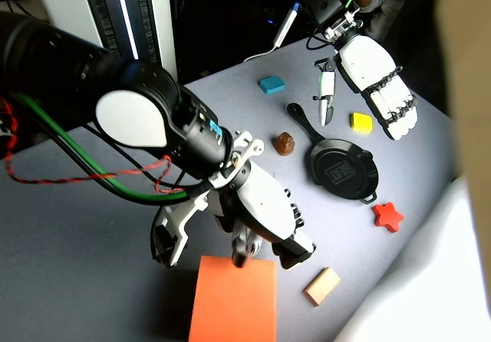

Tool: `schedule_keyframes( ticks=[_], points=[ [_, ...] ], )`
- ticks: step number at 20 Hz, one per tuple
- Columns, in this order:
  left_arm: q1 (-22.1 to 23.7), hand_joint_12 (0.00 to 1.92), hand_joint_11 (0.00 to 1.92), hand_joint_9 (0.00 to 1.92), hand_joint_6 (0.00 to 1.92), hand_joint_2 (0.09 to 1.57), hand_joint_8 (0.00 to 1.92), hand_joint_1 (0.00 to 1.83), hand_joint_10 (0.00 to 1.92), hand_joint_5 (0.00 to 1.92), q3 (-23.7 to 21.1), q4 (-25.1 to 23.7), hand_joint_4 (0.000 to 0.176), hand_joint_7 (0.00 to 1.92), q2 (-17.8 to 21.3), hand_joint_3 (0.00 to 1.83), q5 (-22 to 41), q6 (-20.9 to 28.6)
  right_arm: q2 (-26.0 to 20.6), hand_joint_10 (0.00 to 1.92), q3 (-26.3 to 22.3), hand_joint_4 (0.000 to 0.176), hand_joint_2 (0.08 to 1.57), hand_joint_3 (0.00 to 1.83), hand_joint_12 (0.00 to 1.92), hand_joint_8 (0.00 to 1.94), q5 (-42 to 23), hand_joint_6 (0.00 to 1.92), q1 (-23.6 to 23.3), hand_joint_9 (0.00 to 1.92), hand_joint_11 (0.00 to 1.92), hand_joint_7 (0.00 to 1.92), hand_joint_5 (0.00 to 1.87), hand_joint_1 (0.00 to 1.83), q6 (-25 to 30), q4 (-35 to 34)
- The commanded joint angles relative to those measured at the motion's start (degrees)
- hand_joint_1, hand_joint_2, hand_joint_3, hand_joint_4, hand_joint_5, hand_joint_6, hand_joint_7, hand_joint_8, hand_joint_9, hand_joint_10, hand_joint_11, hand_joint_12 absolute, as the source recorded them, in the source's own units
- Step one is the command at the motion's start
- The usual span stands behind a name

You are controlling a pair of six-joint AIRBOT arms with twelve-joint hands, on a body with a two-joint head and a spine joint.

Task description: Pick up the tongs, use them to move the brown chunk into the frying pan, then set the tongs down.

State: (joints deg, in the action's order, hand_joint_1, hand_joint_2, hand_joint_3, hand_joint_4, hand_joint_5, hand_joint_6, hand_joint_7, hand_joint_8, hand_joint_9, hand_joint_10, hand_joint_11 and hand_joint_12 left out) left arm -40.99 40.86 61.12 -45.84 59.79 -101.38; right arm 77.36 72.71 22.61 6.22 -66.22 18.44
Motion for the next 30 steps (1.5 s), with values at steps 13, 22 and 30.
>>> schedule_keyframes(
  ticks=[13,22,30],
  points=[
    [1.69,0.31,0.00,0.03,0.00,1.05,0.00,0.51,0.00,0.01,0.45,-0.34,0.000,0.06,2.10,0.00,5.78,0.62,-9.95,0.71,-18.55,0.000,1.28,0.03,1.52,0.03,6.07,0.30,-6.20,0.32,0.00,0.71,0.65,0.91,47.18,38.04],
    [2.48,0.27,0.00,0.04,0.00,1.06,0.00,0.49,0.00,0.01,1.86,4.17,0.000,0.06,6.56,0.00,3.32,0.66,-7.46,0.70,-31.20,0.000,1.28,0.03,1.49,0.02,23.54,0.32,-2.11,0.31,0.00,0.70,0.61,0.92,74.55,53.56],
    [0.42,0.33,0.00,0.04,0.00,1.06,0.00,0.48,0.00,0.02,2.97,5.52,0.000,0.06,8.05,0.00,3.32,2.81,-4.55,0.69,-31.47,0.000,1.29,0.02,1.48,0.01,27.72,0.34,2.44,0.31,0.00,0.70,0.59,0.90,82.29,61.68]
  ],
)
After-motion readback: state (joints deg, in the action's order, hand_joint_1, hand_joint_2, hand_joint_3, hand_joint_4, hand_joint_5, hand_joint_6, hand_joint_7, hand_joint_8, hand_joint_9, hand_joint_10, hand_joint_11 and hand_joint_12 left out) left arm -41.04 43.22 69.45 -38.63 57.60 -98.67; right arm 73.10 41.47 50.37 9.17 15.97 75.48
